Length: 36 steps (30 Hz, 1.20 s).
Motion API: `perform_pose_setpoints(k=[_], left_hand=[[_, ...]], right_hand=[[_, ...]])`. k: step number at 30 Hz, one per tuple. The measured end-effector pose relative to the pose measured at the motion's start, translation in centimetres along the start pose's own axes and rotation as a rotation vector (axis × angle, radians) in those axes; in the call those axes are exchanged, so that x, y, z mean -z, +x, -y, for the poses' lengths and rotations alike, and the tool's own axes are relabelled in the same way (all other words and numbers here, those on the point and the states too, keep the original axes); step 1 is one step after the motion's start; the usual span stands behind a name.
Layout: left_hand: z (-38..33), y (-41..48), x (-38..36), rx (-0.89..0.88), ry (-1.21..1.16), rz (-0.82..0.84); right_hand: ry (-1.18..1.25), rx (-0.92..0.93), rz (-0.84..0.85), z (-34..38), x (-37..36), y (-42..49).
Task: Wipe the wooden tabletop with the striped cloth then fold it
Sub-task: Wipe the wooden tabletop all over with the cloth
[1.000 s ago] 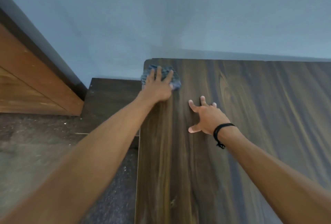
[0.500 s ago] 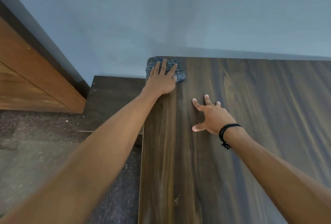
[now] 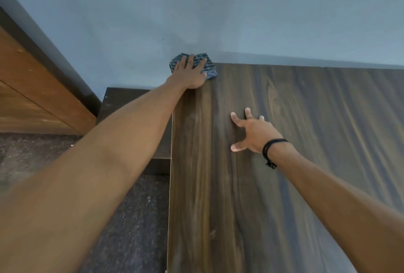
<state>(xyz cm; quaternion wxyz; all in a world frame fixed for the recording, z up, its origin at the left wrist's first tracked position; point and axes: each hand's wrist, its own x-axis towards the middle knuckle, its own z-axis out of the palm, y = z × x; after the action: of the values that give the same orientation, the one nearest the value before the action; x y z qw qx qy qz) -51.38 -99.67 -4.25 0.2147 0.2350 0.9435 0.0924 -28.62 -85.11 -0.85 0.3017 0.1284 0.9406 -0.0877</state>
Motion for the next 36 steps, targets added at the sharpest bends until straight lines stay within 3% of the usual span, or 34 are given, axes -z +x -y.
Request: perform_pose_setpoints(k=[5,16,24,27,30,33,36], left_hand=[[-0.7,-6.8,-3.6,-0.073,0.030,-0.049],[-4.2,-32.5,-14.8,-0.171,0.151,-0.043],[-3.8,-24.4,-12.1,-0.056,0.074,0.035],[-4.8,-29.0,-14.9,-0.065,0.083,0.049],[-5.3,-38.9,-20.4,-0.136,0.206,0.028],[-5.2,-48.0,-24.4,-0.176,0.202,-0.128],[-5.1,-46.9,-23.1,-0.153,0.149,-0.130]], right_hand=[[-0.044,-0.009,-0.003,0.3,0.4,-0.4],[-0.217,0.037,-0.103,1.6,-1.1,-4.2],[-0.280,0.063,0.037,-1.2,-6.4,-11.5],[-0.244,0.076,0.046,-1.7,-8.0,-12.7],[-0.246,0.079,0.019,-1.8,-8.7,-13.0],[-0.240,0.090,-0.020,-1.8,-8.9,-13.3],[-0.241,0.087,-0.048,-1.9,-8.9,-13.7]])
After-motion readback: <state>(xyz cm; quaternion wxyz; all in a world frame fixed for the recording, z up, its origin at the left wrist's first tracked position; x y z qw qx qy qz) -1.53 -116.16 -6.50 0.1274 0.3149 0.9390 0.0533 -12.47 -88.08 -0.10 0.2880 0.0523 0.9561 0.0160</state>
